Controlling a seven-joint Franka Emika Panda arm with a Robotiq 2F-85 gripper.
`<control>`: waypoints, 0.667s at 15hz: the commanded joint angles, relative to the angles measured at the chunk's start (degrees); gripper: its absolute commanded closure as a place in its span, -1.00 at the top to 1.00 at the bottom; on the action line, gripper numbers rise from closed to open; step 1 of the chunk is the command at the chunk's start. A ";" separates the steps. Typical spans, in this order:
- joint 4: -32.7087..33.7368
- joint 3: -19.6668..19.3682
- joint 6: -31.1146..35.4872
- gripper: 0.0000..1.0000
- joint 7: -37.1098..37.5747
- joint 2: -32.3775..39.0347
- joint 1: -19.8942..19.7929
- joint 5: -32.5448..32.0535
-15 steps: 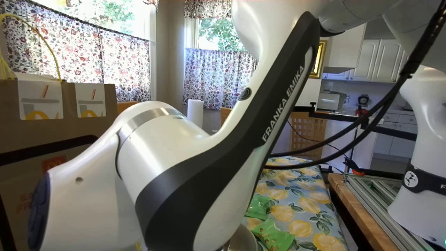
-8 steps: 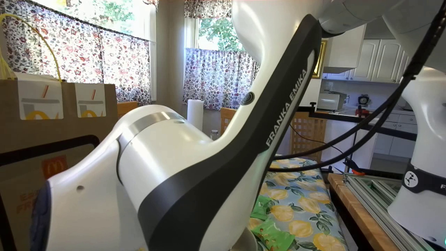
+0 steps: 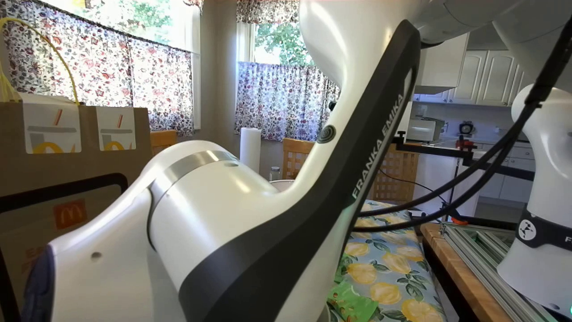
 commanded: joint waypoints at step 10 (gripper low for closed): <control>-1.87 -0.90 2.86 -0.91 6.58 -1.12 -1.22 0.02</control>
